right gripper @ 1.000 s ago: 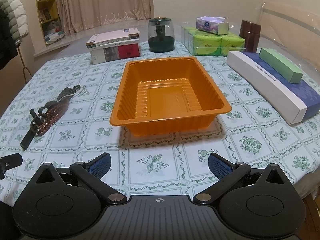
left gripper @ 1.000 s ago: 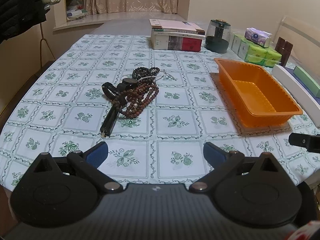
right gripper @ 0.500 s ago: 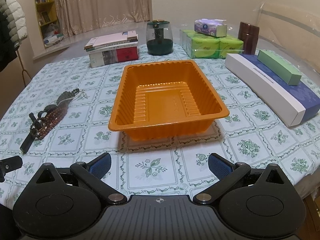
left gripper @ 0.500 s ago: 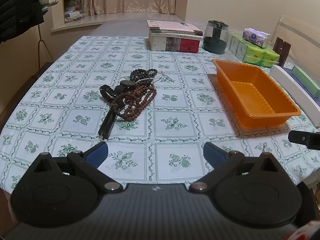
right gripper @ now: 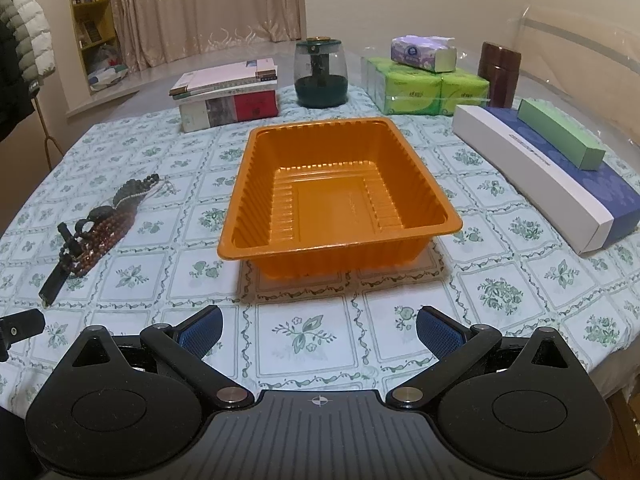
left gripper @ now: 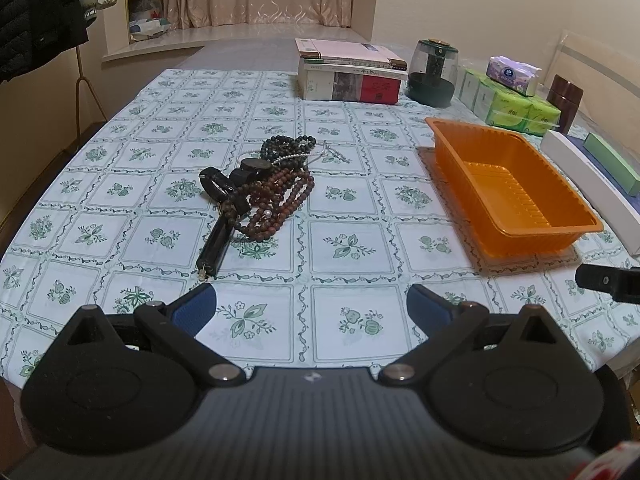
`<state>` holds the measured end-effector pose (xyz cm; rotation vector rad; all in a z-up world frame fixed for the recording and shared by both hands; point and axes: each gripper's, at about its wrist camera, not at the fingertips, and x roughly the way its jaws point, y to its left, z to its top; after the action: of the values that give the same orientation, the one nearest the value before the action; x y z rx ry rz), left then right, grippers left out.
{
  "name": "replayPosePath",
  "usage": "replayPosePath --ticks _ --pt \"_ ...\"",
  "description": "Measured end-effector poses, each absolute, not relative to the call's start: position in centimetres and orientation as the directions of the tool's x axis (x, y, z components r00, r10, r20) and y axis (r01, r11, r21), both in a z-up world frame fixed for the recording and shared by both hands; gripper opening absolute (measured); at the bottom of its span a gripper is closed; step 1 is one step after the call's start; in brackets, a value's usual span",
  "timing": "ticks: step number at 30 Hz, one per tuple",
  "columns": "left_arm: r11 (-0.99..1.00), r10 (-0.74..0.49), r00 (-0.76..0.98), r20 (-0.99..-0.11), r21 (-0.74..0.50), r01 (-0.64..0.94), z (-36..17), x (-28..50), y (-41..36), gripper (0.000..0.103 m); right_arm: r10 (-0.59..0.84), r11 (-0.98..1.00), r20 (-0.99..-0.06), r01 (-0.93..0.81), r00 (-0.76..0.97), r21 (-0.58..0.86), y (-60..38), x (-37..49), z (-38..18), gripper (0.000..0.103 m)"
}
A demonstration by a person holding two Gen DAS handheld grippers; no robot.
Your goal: Organize jewelry
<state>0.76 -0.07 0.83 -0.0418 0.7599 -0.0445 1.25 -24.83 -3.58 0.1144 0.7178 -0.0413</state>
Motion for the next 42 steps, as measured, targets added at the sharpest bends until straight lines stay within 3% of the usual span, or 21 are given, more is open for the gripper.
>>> replayPosePath --ticks 42 --pt "0.989 -0.146 0.718 -0.68 -0.093 0.114 -0.4 4.3 -4.7 0.101 0.004 0.982 -0.655 0.121 0.756 0.146 -26.8 2.5 -4.8 0.102"
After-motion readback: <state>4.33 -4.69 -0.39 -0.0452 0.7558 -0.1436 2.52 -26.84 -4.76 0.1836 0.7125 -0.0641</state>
